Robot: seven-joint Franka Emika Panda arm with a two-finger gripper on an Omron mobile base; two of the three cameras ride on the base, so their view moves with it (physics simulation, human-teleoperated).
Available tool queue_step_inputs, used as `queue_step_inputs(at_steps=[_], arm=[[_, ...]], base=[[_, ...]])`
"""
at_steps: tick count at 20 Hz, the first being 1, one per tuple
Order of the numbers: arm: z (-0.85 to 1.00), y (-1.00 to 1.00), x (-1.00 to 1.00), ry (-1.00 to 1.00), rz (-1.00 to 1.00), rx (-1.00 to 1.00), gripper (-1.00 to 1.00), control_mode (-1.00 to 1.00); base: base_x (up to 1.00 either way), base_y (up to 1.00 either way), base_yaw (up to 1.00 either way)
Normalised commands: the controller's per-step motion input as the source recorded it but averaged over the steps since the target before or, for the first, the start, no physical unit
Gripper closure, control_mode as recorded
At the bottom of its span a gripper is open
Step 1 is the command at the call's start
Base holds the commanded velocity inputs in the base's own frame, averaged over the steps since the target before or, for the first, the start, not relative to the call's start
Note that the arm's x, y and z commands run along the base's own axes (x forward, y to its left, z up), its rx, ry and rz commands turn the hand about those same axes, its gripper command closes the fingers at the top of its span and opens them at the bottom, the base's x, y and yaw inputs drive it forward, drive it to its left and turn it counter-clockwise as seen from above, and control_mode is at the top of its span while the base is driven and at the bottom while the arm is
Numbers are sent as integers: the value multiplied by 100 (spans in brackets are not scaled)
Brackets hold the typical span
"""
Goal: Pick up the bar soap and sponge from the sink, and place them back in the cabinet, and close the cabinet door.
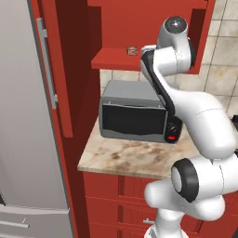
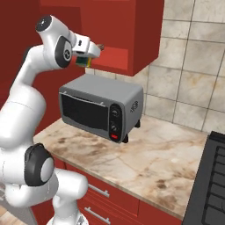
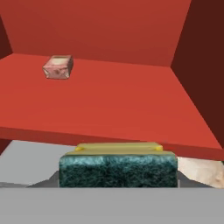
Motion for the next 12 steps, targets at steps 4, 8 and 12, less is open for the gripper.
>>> queue_step_inputs(at_steps=[4,8,12], arm=[[0,-11,44,0,-1,0,100,-100],[0,-7,51,0,-2,0,100,-100],[0,-13,44,0,-1,0,100,-100]], base=[[0,0,0],[0,0,0],[0,0,0]])
